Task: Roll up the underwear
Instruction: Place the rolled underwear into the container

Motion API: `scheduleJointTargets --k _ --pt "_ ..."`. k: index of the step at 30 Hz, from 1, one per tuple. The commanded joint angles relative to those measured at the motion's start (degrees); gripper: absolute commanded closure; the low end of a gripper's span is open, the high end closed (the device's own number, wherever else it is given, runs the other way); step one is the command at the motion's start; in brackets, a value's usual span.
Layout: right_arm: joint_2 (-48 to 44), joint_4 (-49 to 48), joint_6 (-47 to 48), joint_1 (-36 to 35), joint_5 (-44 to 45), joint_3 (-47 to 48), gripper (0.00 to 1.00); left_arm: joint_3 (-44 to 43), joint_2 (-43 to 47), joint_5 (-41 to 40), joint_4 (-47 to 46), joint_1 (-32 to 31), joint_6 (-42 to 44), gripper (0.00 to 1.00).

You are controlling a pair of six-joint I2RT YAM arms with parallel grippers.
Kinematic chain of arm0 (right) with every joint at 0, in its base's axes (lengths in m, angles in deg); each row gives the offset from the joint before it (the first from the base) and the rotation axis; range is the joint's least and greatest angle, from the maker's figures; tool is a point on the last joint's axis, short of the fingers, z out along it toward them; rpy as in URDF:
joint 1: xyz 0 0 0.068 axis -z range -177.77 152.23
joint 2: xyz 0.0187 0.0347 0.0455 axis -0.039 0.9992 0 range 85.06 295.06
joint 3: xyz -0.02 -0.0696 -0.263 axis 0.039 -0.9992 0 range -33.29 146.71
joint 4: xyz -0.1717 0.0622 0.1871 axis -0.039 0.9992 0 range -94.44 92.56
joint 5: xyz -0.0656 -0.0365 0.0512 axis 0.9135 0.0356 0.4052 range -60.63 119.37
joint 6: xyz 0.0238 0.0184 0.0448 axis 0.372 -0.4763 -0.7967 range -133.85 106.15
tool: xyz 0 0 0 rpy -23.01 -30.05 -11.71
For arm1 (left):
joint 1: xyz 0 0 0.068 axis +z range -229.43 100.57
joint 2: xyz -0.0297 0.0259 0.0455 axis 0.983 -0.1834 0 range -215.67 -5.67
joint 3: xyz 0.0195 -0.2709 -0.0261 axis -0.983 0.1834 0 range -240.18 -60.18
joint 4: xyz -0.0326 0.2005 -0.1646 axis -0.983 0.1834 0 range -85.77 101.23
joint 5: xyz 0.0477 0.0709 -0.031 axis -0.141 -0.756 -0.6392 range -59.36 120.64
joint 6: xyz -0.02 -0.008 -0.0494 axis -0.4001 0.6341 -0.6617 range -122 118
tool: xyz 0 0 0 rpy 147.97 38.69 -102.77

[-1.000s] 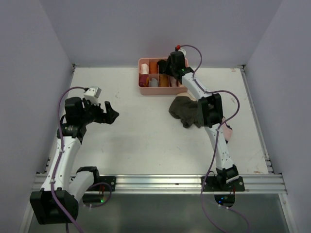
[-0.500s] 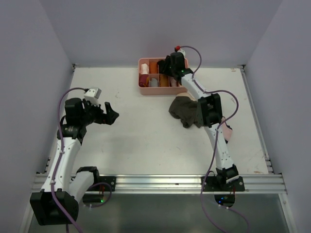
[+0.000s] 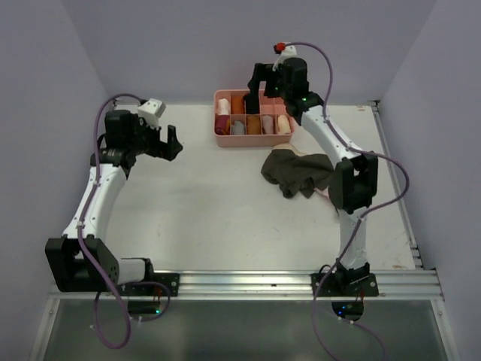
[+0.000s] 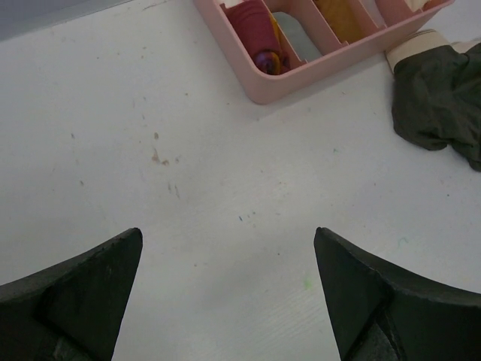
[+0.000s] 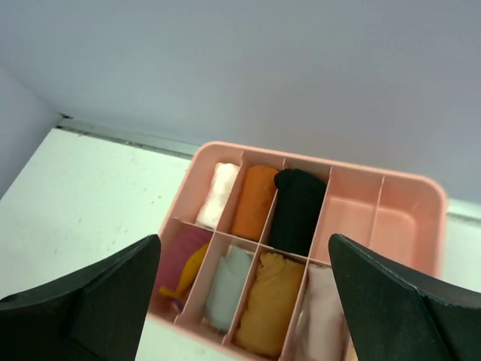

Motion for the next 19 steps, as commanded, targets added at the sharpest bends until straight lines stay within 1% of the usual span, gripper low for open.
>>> scheduleJointTargets --k 1,2,4,5,6,8,9,11,12,14,15,16,19 --pt "-13.4 1.5 13.7 0.3 -4.3 -6.6 0.01 -6.3 -4.7 -5.1 1.4 -4.5 5.2 0.00" --pt "-17.9 5.3 18.1 0.3 -4.9 -8.1 0.01 -7.7 -5.8 -6.6 1.7 -7.4 6.2 0.00" --pt "-21.7 9.6 21.3 0.3 -5.8 -13.0 0.01 -8.8 -8.5 -8.5 2.0 -10.3 6.3 0.00" --pt "-25.9 13.2 23.4 0.3 -5.5 -14.9 0.01 -9.4 -9.2 -8.0 1.8 -12.3 5.6 0.00" --pt "-28.0 14.4 24.1 0.3 -5.1 -20.1 0.01 -9.4 -10.1 -6.6 1.4 -12.7 4.9 0.00" --pt "-32.7 17.3 26.7 0.3 -5.0 -25.9 0.01 -7.8 -10.3 -5.5 -0.5 -13.6 3.2 0.00" --pt "-37.5 17.5 27.1 0.4 -5.1 -32.9 0.01 -7.2 -10.5 -5.3 -1.7 -13.8 2.9 0.00" --pt "-41.8 17.8 28.4 0.3 -5.2 -40.2 0.01 -5.2 -10.4 -5.6 -2.2 -14.2 2.4 0.00" --pt "-45.9 17.4 28.3 0.3 -4.6 -47.0 0.01 -4.4 -10.3 -6.2 -2.5 -14.2 2.5 0.00" --pt "-49.1 17.1 28.1 0.3 -4.6 -52.6 0.01 -0.9 -9.5 -6.6 -3.6 -14.2 2.7 0.00" --pt "-50.3 16.5 27.5 0.4 -4.2 -57.0 0.01 0.4 -8.5 -6.6 -4.2 -14.1 2.9 0.00" --pt "-52.5 16.0 27.4 0.4 -4.7 -58.5 0.01 2.5 -8.0 -6.8 -4.4 -14.3 3.2 0.00" --pt "-53.9 15.6 26.1 0.4 -3.8 -60.4 0.01 4.5 -6.7 -8.4 -5.4 -14.5 4.0 0.00"
